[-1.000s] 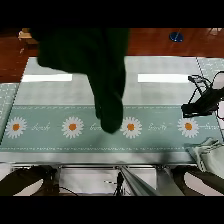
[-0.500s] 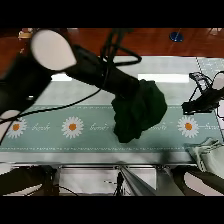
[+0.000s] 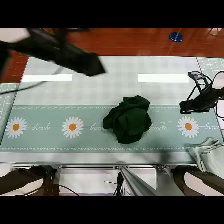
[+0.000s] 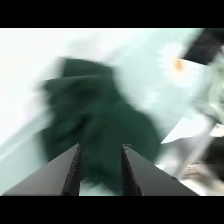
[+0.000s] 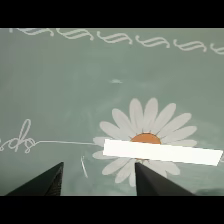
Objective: Fold the shirts.
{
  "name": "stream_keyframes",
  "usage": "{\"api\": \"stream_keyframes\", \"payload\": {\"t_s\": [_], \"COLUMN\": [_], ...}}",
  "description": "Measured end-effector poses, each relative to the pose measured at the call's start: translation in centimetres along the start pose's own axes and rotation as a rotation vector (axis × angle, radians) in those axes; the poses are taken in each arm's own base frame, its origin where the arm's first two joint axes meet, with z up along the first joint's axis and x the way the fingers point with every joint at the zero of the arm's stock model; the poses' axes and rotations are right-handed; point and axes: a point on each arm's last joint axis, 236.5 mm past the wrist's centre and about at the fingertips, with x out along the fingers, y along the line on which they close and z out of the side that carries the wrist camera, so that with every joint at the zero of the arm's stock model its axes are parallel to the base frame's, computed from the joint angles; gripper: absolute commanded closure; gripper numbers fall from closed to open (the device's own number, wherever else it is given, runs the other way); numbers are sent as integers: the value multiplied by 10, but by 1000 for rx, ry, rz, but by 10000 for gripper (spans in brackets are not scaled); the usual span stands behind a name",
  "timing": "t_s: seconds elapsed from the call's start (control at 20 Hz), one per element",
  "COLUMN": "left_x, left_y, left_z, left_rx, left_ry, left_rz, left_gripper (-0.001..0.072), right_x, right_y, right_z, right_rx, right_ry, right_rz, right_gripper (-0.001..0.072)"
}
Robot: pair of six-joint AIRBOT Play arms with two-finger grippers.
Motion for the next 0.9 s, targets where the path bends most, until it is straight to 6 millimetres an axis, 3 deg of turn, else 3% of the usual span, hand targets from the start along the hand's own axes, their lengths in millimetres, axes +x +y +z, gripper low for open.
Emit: {"api": "stream_keyframes", "payload": {"t_s": [0.05,0.15,0.25,0.35,0.45,0.6,0.9], "left_x": [-9,-19,-15,2,26,66,131], "left_y": [24,60,88,101,101,87,76], "left_z": [-12,-42,-78,-116,-147,-176,-205], "left_rx": [-30,-97,-179,-255,-311,-365,-451], "left_ry": [39,126,222,311,364,371,360], "left_rz": [36,71,84,59,-1,-108,-193], "left_gripper": [360,102,87,87,87,87,88], "right_x": [0,0,-1,-2,-2,2,21], "right_y": [2,10,21,29,34,50,105], "right_z": [1,2,0,-1,-1,-4,-15], "right_rx": [-1,-4,-20,-45,-56,-59,-55], "right_ry": [-5,-8,1,2,0,2,-6], "right_rz": [10,41,90,121,144,211,442], "right_gripper": [196,267,266,255,255,255,255]}}
